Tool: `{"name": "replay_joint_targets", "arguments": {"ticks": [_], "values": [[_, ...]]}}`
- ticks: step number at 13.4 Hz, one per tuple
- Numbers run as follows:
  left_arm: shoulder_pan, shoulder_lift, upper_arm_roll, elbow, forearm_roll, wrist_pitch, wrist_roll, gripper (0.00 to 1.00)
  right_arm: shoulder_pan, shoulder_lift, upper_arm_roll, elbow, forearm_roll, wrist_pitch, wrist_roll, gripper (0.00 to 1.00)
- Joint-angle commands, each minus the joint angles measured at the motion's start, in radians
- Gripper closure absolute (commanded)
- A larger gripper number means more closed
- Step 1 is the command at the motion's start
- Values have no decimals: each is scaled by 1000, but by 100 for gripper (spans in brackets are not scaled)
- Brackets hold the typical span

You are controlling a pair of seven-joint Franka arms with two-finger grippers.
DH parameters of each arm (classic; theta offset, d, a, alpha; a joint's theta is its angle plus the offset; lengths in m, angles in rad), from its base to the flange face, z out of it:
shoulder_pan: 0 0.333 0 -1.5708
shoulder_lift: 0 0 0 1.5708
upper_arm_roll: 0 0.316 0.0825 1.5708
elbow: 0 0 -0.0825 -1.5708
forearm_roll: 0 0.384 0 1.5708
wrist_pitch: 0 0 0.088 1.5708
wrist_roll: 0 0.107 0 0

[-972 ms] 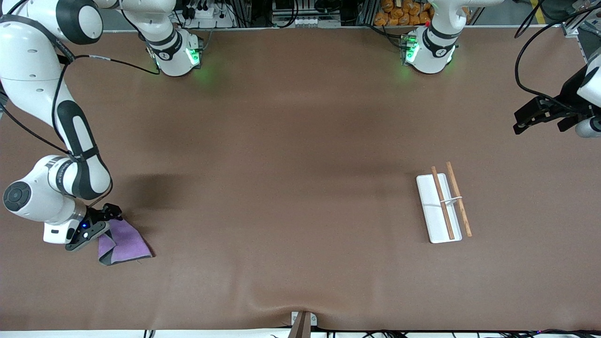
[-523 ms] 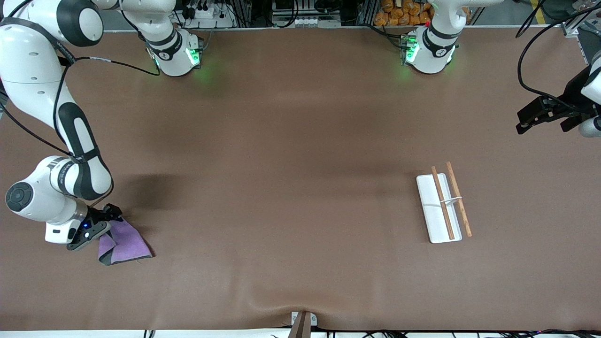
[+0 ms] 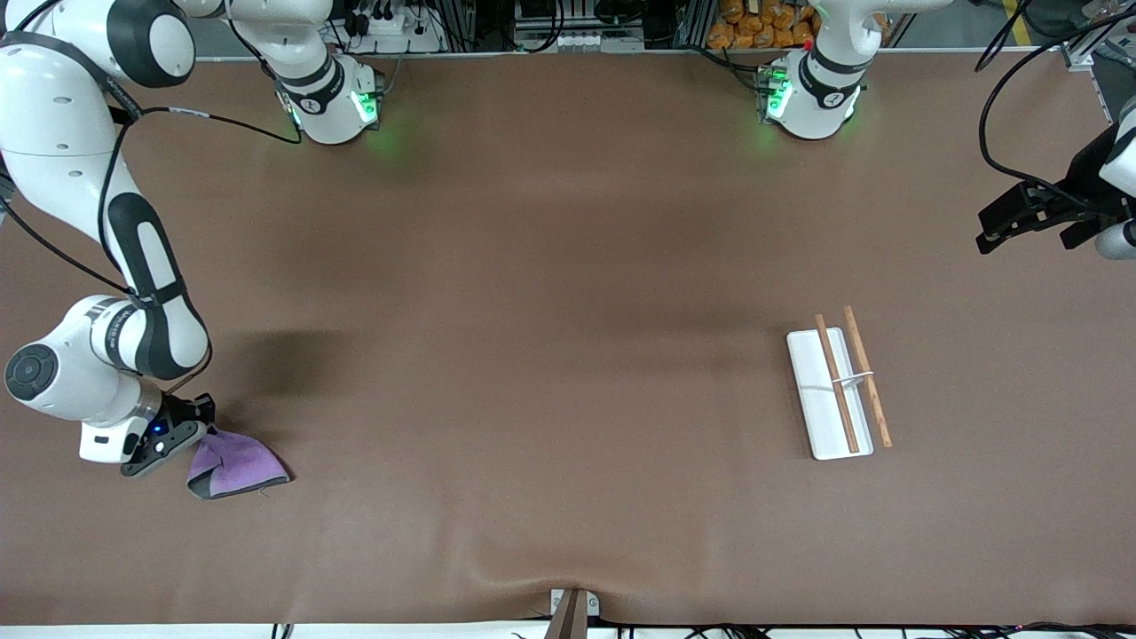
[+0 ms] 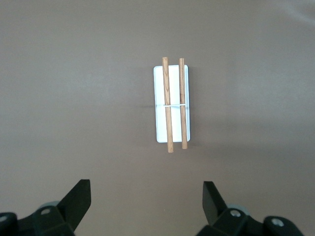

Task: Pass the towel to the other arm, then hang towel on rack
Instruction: 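Close the right gripper on the purple towel's corner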

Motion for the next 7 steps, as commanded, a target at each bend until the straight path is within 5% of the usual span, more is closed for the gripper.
{"name": "replay_joint_targets", "arguments": {"ticks": [1,7], "values": [[6,-6,-2,6,-11,-5,20,0,-5,-13,12,6,18,-5,-17,100],[6,-9,-4,3,-11,-9,22,0,1,-184,95,6,16,-70,-19,100]]}}
